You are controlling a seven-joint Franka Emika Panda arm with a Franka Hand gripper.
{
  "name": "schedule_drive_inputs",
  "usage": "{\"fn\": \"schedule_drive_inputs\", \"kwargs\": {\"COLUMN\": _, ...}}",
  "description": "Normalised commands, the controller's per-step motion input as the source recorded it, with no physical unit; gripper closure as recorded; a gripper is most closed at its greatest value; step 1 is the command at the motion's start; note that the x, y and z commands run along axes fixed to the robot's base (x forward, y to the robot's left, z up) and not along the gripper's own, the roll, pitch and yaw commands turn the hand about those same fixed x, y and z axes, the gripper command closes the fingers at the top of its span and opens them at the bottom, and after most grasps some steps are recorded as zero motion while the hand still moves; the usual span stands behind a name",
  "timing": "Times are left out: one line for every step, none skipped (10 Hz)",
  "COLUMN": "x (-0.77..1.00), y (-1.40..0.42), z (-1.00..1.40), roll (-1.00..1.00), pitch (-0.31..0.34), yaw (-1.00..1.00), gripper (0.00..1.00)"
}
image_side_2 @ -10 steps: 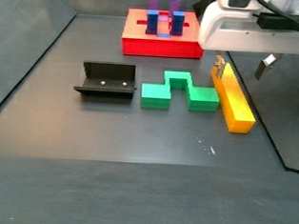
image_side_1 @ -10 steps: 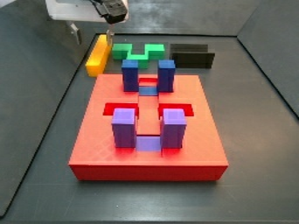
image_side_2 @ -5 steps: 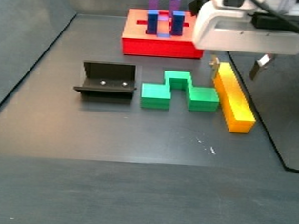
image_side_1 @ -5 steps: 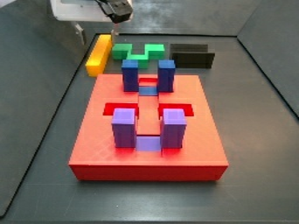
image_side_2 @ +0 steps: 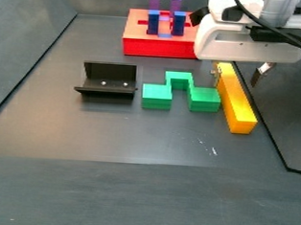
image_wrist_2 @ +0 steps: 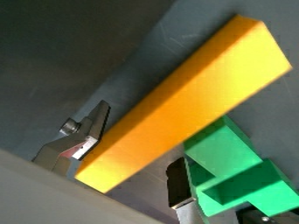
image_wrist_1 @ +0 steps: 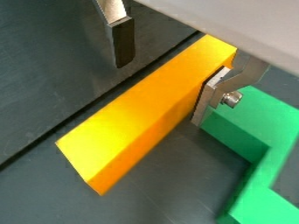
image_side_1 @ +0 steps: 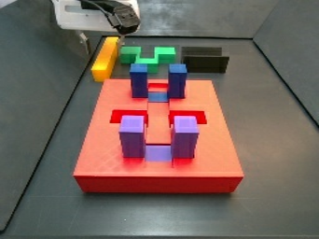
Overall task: Pick up the yellow object. Move up. Move to above the board. Insert the yellow object.
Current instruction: Pick up the yellow object.
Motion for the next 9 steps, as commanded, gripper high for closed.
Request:
{"fn": "schedule_drive_inputs", "kwargs": {"x": -0.21, "y": 0.00, "z": -0.23, "roll": 0.12, "pitch": -0.003, "yaw": 0.00, "gripper": 0.00}}
{"fn": "schedule_drive_inputs", "kwargs": {"x": -0.19, "y": 0.00, "z": -0.21, "roll": 0.12, "pitch": -0.006, "yaw": 0.00, "gripper": 0.00}}
{"fn": "schedule_drive_inputs", "kwargs": {"x": -0.10, "y": 0.00, "z": -0.15, "roll": 0.10, "pitch": -0.010, "yaw": 0.00, "gripper": 0.00}}
{"fn": "schedule_drive_inputs", "kwargs": {"x": -0.02, "y": 0.00, "z": -0.04, "roll": 0.08, "pitch": -0.006, "yaw": 0.00, "gripper": 0.00}}
{"fn": "schedule_drive_inputs", "kwargs": {"x": 0.00, "y": 0.10, "z": 0.00, "roll": 0.03, "pitch": 0.000, "yaw": 0.00, "gripper": 0.00}}
{"fn": "schedule_drive_inputs", "kwargs": {"x": 0.00, "y": 0.11, "z": 0.00, "roll": 0.05, "pitch": 0.000, "yaw": 0.00, "gripper": 0.00}}
{"fn": "schedule_drive_inputs", "kwargs": {"x": 0.00, "y": 0.11, "z": 0.00, "roll": 0.10, "pitch": 0.000, "yaw": 0.00, "gripper": 0.00}}
{"fn": "schedule_drive_inputs", "kwargs": {"x": 0.00, "y": 0.07, "z": 0.00, "roll": 0.10, "pitch": 0.000, "yaw": 0.00, "gripper": 0.00}}
{"fn": "schedule_drive_inputs", "kwargs": {"x": 0.00, "y": 0.07, "z": 0.00, "roll": 0.12, "pitch": 0.000, "yaw": 0.00, "gripper": 0.00}}
